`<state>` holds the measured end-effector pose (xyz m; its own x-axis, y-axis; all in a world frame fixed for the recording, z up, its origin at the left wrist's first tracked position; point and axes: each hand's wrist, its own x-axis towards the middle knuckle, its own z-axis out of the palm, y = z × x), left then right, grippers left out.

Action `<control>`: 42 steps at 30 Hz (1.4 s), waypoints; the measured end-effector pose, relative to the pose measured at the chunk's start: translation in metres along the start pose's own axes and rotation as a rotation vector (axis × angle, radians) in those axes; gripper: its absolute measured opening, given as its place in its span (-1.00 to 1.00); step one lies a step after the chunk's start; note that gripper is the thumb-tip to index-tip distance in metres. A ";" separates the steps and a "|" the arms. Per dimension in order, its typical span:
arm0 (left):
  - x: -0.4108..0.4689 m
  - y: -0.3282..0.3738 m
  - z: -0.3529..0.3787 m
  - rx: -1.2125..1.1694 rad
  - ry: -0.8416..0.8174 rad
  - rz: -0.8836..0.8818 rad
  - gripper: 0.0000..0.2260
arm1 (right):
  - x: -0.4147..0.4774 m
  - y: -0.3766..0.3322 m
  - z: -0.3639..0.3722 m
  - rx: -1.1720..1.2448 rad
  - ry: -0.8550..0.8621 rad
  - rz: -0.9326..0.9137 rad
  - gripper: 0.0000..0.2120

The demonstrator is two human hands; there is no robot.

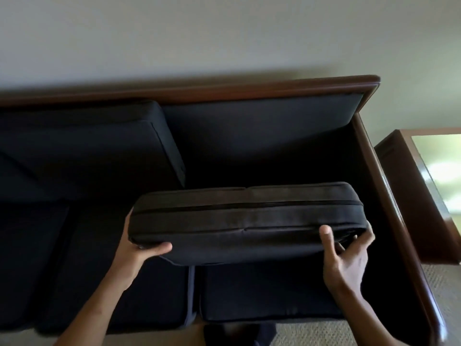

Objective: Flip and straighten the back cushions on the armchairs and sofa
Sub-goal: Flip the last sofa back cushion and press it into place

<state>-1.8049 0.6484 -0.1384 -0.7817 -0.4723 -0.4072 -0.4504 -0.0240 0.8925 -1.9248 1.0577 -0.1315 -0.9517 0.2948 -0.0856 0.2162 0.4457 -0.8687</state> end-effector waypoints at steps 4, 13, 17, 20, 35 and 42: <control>-0.010 0.015 -0.014 0.236 -0.123 -0.032 -0.05 | -0.021 -0.030 0.002 -0.398 -0.064 -0.221 -0.07; -0.034 0.018 -0.019 0.280 -0.200 -0.030 -0.08 | -0.071 -0.113 0.087 -1.023 -0.706 -0.834 0.27; -0.058 0.021 -0.012 0.198 -0.118 -0.018 -0.18 | -0.074 -0.128 0.099 -1.019 -0.732 -0.908 0.21; -0.074 0.044 -0.013 0.214 -0.121 0.059 -0.18 | -0.070 -0.136 0.079 -0.933 -0.695 -0.922 0.15; -0.083 0.254 0.072 1.067 -0.314 0.793 -0.01 | -0.044 -0.162 -0.015 -0.252 -0.722 -0.335 0.23; -0.072 0.208 0.093 1.254 -0.391 0.772 -0.01 | -0.027 -0.181 -0.041 -0.492 -0.649 -0.438 0.19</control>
<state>-1.8823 0.7593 0.0584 -0.9609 0.2412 -0.1363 0.2021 0.9467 0.2508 -1.9297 1.0035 0.0479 -0.8737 -0.4504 -0.1839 -0.2656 0.7582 -0.5955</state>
